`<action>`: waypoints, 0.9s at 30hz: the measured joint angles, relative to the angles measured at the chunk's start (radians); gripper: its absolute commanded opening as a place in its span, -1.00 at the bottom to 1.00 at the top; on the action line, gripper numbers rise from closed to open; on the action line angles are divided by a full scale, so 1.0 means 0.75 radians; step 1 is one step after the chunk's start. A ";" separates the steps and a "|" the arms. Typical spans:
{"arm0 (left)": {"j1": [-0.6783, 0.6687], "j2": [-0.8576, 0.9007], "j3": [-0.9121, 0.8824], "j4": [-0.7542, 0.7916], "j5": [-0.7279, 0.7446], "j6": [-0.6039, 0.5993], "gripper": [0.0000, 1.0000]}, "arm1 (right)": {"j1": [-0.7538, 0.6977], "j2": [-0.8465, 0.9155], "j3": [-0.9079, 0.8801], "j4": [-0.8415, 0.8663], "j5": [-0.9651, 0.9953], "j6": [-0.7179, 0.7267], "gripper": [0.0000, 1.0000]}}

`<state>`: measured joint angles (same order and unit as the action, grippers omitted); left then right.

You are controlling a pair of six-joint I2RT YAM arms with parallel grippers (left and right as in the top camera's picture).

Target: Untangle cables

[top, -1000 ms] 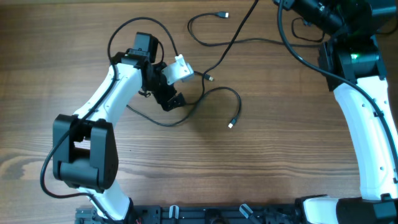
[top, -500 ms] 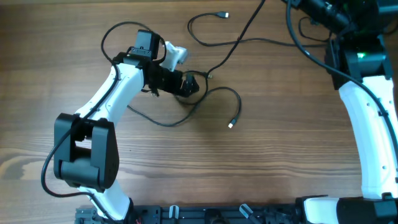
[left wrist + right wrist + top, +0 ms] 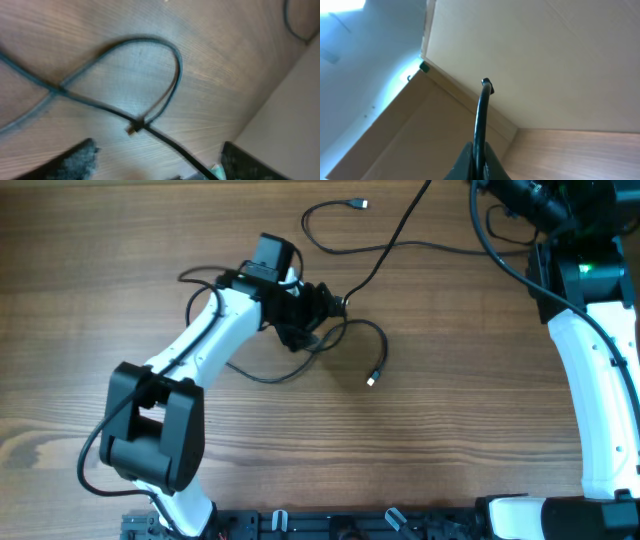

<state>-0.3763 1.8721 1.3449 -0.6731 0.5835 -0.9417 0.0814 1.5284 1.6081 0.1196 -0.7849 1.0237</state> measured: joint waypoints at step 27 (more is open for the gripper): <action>-0.028 0.000 -0.003 0.020 0.041 -1.038 0.77 | 0.000 -0.001 0.006 0.585 -0.017 0.495 -0.92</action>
<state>-0.3973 1.8721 1.3426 -0.6582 0.6144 -1.7199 0.0814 1.5276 1.6127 0.5587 -0.7975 1.3949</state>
